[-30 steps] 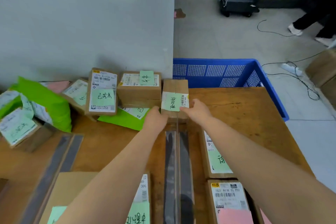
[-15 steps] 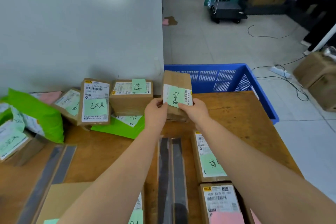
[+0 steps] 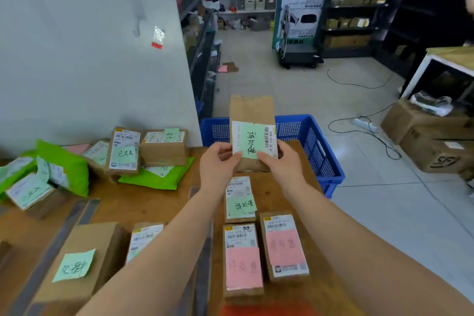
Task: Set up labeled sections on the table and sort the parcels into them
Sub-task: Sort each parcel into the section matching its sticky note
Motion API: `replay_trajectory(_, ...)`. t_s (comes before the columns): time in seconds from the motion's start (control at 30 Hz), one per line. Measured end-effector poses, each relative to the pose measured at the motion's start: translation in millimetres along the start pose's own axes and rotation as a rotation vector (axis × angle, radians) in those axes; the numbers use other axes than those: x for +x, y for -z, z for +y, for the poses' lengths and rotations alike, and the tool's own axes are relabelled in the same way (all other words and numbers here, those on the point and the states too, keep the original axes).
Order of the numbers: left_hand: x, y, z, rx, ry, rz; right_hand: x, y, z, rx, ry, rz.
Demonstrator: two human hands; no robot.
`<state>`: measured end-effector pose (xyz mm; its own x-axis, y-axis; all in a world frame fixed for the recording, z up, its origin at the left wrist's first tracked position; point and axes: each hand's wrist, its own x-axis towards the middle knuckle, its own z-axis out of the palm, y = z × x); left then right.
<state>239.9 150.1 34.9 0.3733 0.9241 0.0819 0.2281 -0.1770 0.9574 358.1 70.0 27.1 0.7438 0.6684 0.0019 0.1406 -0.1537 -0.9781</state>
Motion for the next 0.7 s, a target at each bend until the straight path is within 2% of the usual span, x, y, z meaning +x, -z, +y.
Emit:
replay_trajectory(0.17, -44, -35, 14, 0.006, 0.0, 0.008, -21, 58, 9, -0.051, 0.022, -0.018)
replay_trajectory(0.33, -63, -59, 15, 0.071, 0.06, -0.056, -30, 89, 31, -0.079, -0.02, -0.023)
replay_trajectory(0.7, -22, -84, -37, 0.23, 0.214, -0.218, 12, 72, 89, -0.217, -0.138, -0.077)
